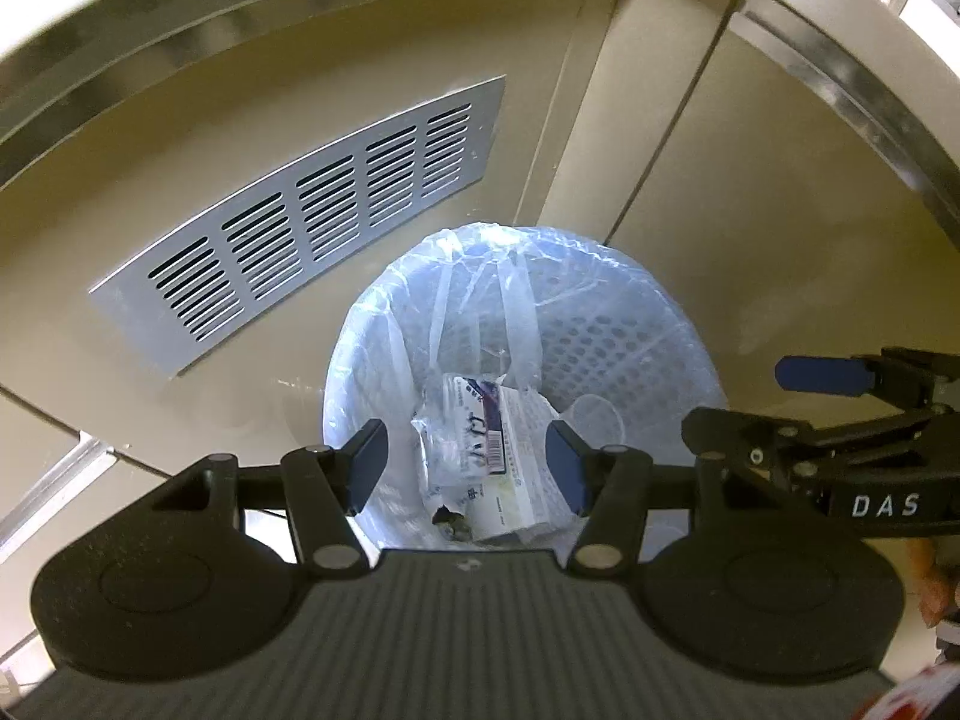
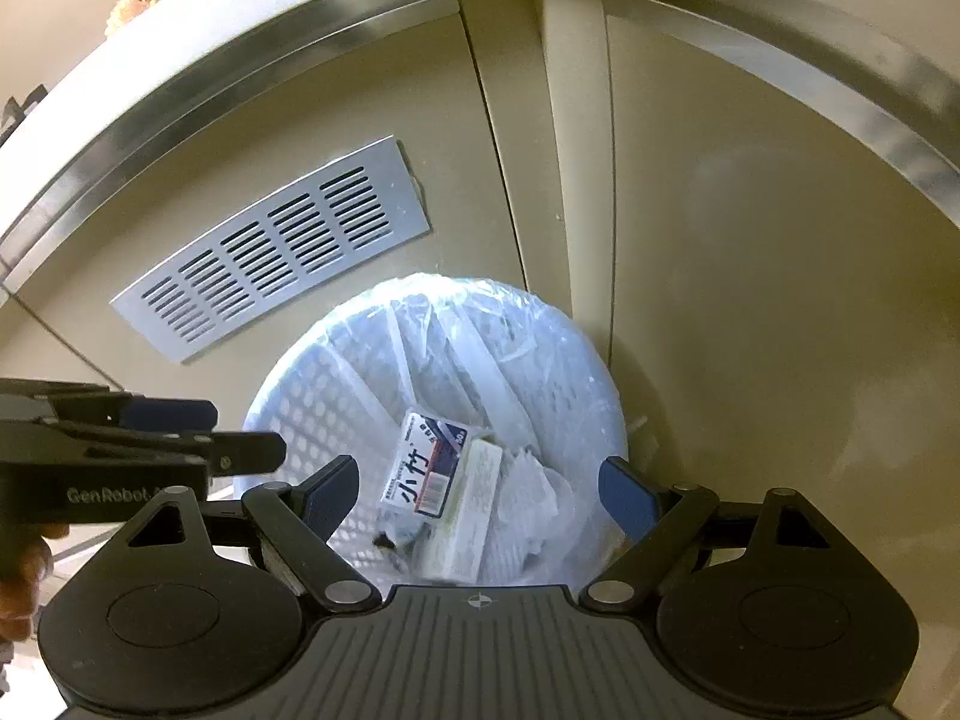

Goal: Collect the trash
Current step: 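Open both tools to drop the packet and box into the wastebasket, then raise both tools back up toward the counter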

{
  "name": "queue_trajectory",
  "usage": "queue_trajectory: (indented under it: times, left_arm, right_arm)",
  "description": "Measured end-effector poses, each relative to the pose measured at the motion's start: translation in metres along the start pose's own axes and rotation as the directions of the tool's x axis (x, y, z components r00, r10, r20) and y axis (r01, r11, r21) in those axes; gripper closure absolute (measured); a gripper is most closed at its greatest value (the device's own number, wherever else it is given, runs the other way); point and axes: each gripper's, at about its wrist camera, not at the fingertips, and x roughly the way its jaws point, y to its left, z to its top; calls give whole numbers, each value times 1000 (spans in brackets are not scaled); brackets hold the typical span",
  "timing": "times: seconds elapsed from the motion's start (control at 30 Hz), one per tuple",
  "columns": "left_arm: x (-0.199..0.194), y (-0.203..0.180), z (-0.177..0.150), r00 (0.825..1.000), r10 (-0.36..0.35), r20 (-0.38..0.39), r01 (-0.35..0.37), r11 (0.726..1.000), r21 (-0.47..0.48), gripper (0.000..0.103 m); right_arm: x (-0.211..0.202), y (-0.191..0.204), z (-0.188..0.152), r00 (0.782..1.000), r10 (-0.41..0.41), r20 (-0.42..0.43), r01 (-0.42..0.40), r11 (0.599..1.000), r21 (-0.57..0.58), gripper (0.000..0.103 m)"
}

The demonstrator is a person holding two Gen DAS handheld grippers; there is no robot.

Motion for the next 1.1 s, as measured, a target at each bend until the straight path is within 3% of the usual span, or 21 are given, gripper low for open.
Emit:
queue_trajectory:
  times: [0.57,1.1]
  left_arm:
    - [-95,-24,-23,997,42,64,-41,999,-21,48]
    - [-183,-43,-37,977,55,208,-50,998,-30,48]
  right_arm:
    - [-84,17,-25,998,10,59,-11,1000,4,16]
    - [-158,31,-24,983,56,174,-54,998,-13,16]
